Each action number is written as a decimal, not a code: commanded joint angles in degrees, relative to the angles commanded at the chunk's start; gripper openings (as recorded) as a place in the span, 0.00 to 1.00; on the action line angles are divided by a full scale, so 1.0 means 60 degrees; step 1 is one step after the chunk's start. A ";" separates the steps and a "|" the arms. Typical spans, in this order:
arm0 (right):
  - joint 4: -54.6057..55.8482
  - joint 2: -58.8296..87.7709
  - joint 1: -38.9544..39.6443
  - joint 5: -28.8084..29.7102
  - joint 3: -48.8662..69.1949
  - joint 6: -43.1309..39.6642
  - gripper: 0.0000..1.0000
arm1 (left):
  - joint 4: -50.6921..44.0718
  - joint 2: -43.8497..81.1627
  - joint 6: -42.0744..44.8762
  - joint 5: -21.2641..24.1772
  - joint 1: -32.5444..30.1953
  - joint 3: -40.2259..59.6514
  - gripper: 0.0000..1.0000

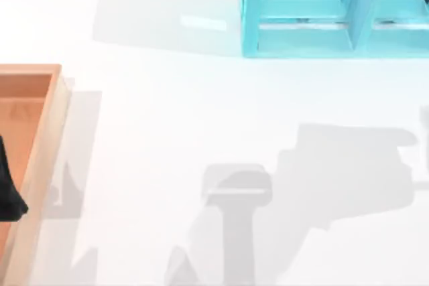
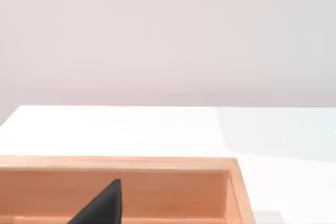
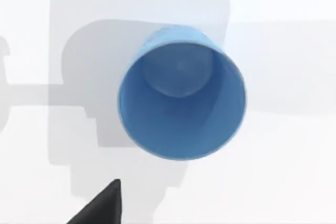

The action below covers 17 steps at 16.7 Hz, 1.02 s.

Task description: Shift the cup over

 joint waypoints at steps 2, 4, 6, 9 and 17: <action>0.0000 0.0000 0.0000 0.0000 0.0000 0.0000 1.00 | 0.0000 0.0000 0.0000 0.0000 0.0000 0.0000 1.00; 0.0053 -0.0019 0.0047 0.0005 -0.0055 0.0013 1.00 | 0.0000 0.0000 0.0000 0.0000 0.0000 0.0000 1.00; 0.0396 0.0076 0.0036 0.0002 -0.0357 0.0030 1.00 | 0.0000 0.0000 0.0000 0.0000 0.0000 0.0000 1.00; 0.1618 0.0390 0.0032 0.0002 -0.1205 0.0041 1.00 | 0.0000 0.0000 0.0000 0.0000 0.0000 0.0000 1.00; 0.3616 0.0966 0.0029 0.0005 -0.2650 0.0044 1.00 | 0.0000 0.0000 0.0000 0.0000 0.0000 0.0000 1.00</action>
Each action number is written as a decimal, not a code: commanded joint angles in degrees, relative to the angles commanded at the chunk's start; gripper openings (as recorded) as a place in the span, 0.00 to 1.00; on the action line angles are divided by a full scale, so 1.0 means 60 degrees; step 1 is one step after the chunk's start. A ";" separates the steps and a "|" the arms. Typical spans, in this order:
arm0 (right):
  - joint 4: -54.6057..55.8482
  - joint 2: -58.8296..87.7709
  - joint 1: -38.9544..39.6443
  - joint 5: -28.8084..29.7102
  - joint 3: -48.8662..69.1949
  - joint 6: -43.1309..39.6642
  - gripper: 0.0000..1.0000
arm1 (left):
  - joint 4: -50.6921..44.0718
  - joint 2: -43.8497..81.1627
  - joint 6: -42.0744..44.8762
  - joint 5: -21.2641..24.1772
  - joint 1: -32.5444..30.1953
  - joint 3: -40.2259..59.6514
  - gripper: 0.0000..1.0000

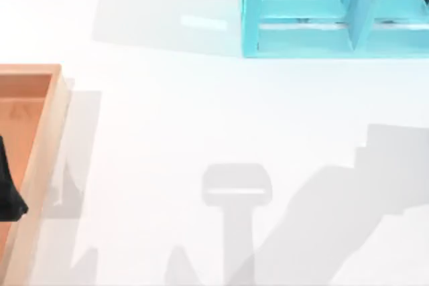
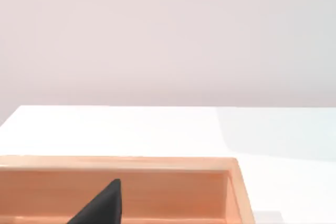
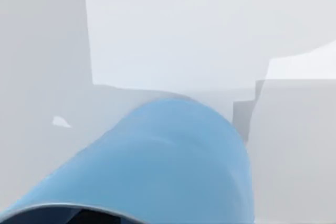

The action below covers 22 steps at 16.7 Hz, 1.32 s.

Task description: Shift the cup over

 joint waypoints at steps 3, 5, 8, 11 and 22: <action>0.0000 0.0000 0.0000 0.0000 0.0000 0.0000 0.92 | 0.0000 0.0000 0.0000 0.0000 0.0000 0.0000 1.00; 0.0000 0.0000 0.0000 0.0000 0.0000 0.0000 0.77 | 0.0000 0.0000 0.0000 0.0000 0.0000 0.0000 1.00; 0.0000 0.0000 0.0000 0.0000 0.0000 0.0000 0.55 | 0.0000 0.0000 0.0000 0.0000 0.0000 0.0000 1.00; 0.0000 0.0000 0.0000 0.0000 0.0000 0.0000 0.32 | 0.0000 0.0000 0.0000 0.0000 0.0000 0.0000 1.00; 0.0000 0.0000 0.0000 0.0000 0.0000 0.0000 0.00 | 0.0000 0.0000 0.0000 0.0000 0.0000 0.0000 1.00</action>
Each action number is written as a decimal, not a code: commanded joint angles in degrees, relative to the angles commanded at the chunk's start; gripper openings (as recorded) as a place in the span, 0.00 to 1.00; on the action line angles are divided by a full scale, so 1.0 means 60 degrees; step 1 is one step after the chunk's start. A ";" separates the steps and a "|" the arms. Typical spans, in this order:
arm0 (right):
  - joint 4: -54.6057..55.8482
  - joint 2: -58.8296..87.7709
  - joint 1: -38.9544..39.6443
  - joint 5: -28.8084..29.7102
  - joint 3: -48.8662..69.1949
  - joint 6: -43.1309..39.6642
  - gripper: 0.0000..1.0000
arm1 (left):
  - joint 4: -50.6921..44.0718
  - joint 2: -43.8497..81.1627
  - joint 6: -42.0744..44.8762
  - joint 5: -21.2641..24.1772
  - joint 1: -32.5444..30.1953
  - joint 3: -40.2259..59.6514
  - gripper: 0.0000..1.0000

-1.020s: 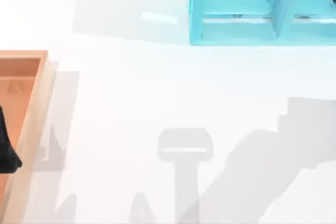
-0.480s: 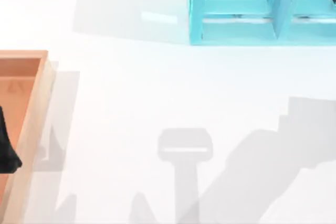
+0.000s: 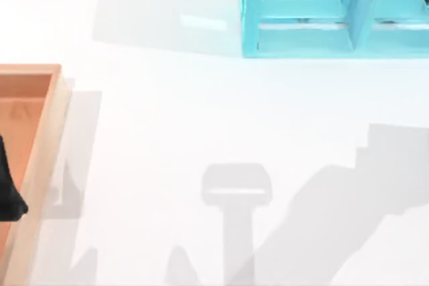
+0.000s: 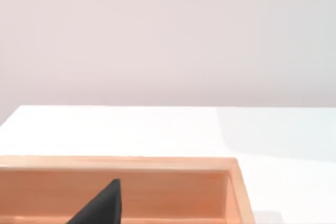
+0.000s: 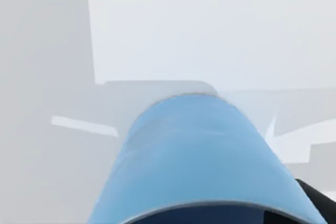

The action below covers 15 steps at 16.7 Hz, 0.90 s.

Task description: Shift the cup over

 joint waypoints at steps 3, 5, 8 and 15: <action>-0.0021 0.0002 -0.0014 0.0000 0.0026 -0.0012 0.00 | 0.0000 0.0000 0.0000 0.0000 0.0000 0.0000 1.00; -0.0300 0.0220 -0.0284 0.0001 0.0366 -0.0290 0.00 | 0.0000 0.0000 0.0000 0.0000 0.0000 0.0000 1.00; -0.1154 0.0848 -0.1135 0.0003 0.1640 -0.1173 0.00 | 0.0000 0.0000 0.0000 0.0000 0.0000 0.0000 1.00; -0.3589 0.2386 -0.3755 0.0009 0.6038 -0.3743 0.00 | 0.0000 0.0000 0.0000 0.0000 0.0000 0.0000 1.00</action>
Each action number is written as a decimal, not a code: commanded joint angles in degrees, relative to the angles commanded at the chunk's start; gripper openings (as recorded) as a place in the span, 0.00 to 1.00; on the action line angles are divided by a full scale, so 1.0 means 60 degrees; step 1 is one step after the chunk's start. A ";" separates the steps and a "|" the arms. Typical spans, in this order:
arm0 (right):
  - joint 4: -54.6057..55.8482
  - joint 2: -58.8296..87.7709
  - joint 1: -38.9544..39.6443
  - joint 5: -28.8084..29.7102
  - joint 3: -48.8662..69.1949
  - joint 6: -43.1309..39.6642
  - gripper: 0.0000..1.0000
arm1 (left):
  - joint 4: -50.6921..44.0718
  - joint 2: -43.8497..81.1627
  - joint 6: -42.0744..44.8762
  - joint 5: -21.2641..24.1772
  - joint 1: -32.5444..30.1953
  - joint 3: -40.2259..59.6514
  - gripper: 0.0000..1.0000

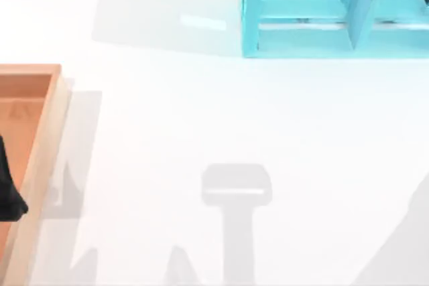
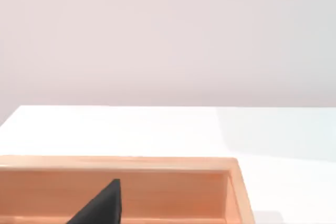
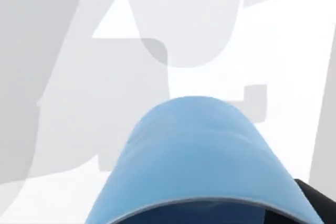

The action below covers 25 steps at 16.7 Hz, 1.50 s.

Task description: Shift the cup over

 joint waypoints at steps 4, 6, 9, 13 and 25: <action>-0.0590 0.0305 -0.0684 -0.0004 0.0823 -0.0657 0.00 | 0.0000 0.0000 0.0000 0.0000 0.0000 0.0000 1.00; -0.0590 0.0305 -0.0684 -0.0004 0.0823 -0.0657 0.00 | 0.0000 0.0000 0.0000 0.0000 0.0000 0.0000 1.00; -0.0402 0.0285 -0.0631 0.0011 0.0649 -0.0639 0.00 | 0.0000 0.0000 0.0000 0.0000 0.0000 0.0000 1.00; 0.0721 0.0353 -0.0545 0.0001 -0.0402 -0.0578 0.00 | 0.0000 0.0000 0.0000 0.0000 0.0000 0.0000 1.00; 0.1772 0.0461 -0.0517 -0.0003 -0.1384 -0.0488 0.30 | 0.0000 0.0000 0.0000 0.0000 0.0000 0.0000 1.00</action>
